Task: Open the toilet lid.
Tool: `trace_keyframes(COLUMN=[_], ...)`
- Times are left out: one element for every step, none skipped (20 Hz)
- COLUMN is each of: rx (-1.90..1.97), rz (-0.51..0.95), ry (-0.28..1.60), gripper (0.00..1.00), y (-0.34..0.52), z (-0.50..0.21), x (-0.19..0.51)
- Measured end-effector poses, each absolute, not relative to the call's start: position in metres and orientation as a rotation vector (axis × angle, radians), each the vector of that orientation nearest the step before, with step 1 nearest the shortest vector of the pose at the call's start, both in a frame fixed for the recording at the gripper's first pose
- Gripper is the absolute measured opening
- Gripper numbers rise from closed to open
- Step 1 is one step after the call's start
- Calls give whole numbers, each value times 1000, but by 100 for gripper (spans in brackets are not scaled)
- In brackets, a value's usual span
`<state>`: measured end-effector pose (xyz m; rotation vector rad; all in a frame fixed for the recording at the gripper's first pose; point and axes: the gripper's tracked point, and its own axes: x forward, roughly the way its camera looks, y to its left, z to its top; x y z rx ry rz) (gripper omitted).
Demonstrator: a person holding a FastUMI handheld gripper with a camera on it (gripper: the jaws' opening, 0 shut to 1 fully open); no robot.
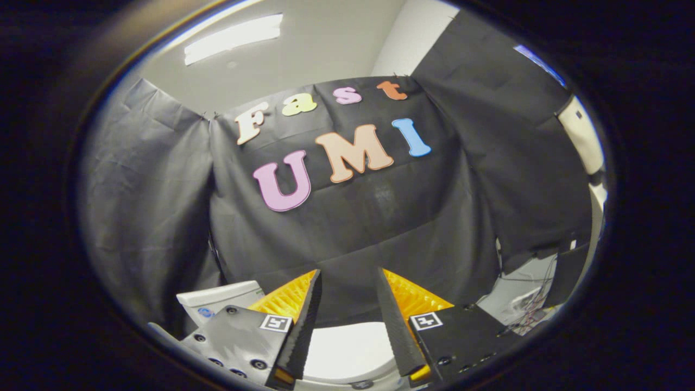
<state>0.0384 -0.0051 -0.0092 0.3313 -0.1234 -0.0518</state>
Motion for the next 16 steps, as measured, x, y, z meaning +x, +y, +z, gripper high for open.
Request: trace_keyframes(rx=[372, 414, 453, 488, 525, 568, 616, 662, 707, 753, 799, 846, 886, 913, 927, 935], rz=[-50, -40, -32, -31, -42, -49, -54, -67, -88, -111, -137, -164, -186, -207, -234, -269], ry=[-133, -141, -141, -135, -128, -129, -139, -151, -166, -180, -191, -200, -204, -200, -192, -177], gripper=[67, 67, 66, 66, 66, 66, 65, 65, 65, 64, 64, 64, 64, 64, 64, 64], y=[0, 7, 14, 18, 20, 21, 24, 25, 24, 23, 21, 19, 18, 20, 19, 20], z=[-15, -25, -34, -47, -58, -67, -75, -82, -91, -101, -114, -126, -137, -150, -163, -177], x=[43, 46, 49, 52, 55, 57, 60, 60, 60, 60, 58, 54, 51, 48, 44, 37])
